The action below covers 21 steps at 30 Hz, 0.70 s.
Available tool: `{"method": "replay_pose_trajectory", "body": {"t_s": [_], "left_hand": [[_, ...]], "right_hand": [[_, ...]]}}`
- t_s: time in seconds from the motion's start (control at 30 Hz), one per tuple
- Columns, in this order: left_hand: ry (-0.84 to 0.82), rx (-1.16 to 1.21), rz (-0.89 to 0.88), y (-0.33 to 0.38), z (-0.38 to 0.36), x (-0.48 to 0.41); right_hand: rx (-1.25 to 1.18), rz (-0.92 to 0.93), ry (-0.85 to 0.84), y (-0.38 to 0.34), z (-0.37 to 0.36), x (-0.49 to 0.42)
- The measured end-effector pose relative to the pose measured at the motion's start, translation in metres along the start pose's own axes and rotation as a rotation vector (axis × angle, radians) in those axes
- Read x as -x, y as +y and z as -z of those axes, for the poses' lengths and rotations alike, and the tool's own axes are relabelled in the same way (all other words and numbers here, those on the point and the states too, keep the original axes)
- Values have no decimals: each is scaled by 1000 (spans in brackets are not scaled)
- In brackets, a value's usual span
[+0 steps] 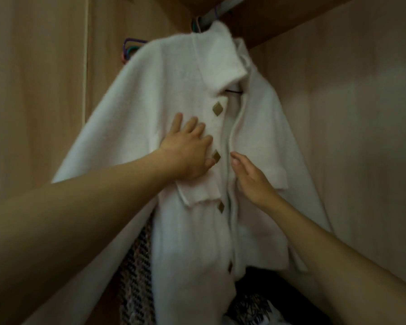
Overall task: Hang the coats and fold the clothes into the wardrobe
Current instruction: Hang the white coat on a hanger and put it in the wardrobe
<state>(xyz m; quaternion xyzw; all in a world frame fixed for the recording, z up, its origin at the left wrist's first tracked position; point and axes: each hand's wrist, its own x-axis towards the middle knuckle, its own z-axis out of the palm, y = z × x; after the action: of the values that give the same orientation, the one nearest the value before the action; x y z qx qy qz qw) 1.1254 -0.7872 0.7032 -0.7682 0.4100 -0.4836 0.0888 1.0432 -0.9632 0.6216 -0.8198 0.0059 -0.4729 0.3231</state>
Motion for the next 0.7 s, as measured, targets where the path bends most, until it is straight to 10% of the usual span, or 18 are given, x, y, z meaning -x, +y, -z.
{"method": "replay_pose_trajectory", "body": {"t_s": [0.7], "left_hand": [[161,558,-253,76,56,193]], "right_hand": [[577,-277,33,-145,37,251]]}}
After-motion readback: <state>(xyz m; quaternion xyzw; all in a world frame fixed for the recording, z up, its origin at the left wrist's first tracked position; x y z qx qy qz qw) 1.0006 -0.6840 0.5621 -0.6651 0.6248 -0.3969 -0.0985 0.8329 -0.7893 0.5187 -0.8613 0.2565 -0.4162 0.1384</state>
